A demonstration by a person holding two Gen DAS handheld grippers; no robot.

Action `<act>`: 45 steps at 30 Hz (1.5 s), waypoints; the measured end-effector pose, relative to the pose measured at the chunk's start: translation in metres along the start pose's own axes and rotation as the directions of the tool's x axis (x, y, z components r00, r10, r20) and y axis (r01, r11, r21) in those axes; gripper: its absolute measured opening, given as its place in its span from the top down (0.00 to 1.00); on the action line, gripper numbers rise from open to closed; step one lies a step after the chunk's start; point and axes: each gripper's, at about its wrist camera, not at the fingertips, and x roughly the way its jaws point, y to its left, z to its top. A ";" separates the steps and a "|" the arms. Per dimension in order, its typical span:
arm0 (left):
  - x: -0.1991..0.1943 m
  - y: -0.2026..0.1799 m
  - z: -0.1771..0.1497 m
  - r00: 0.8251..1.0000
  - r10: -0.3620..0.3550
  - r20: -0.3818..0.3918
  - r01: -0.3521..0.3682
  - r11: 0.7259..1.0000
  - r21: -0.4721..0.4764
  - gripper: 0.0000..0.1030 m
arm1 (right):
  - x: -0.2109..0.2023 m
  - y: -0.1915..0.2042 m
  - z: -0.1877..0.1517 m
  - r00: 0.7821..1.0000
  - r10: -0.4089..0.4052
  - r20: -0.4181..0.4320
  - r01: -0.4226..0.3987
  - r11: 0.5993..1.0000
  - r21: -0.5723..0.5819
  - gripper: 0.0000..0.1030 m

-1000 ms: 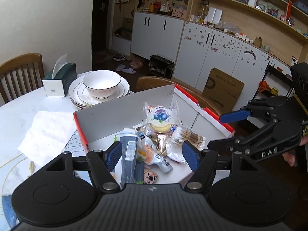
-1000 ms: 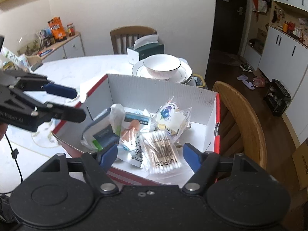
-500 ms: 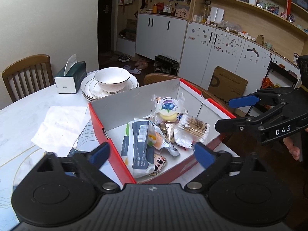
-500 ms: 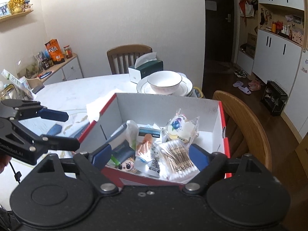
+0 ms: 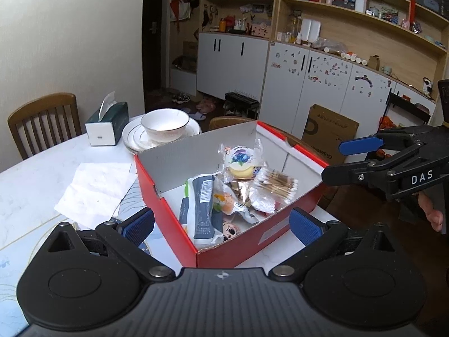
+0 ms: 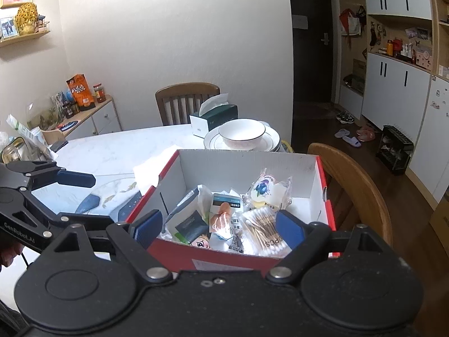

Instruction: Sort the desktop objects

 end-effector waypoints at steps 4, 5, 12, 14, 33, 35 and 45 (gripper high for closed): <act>-0.006 -0.005 -0.001 1.000 -0.005 0.015 0.005 1.000 0.009 0.00 | -0.006 0.002 -0.003 1.000 -0.002 0.005 0.002 1.000 0.006 0.13; -0.007 -0.006 -0.001 1.000 -0.006 0.017 0.006 1.000 0.010 0.00 | -0.008 0.003 -0.004 1.000 -0.003 0.006 0.003 1.000 0.006 0.13; -0.013 -0.014 -0.001 0.999 0.039 0.032 -0.040 0.999 0.025 0.00 | -0.011 0.002 -0.008 1.000 -0.004 0.004 0.004 1.000 0.015 0.12; -0.014 -0.016 -0.001 0.998 0.059 0.038 -0.060 0.998 0.036 0.00 | -0.013 0.002 -0.009 1.000 -0.007 0.005 0.006 1.000 0.015 0.12; -0.010 -0.012 -0.001 0.998 0.057 0.013 -0.057 0.998 0.008 0.00 | -0.019 0.005 -0.012 0.995 -0.082 0.056 0.080 0.996 0.027 0.01; -0.009 -0.012 -0.001 0.998 0.059 0.012 -0.059 0.998 0.008 0.00 | -0.019 0.005 -0.012 0.995 -0.083 0.059 0.081 0.996 0.032 0.01; -0.009 -0.009 -0.002 0.998 0.056 0.010 -0.056 0.998 0.000 0.00 | -0.017 0.007 -0.011 0.995 -0.085 0.051 0.084 0.996 0.029 0.01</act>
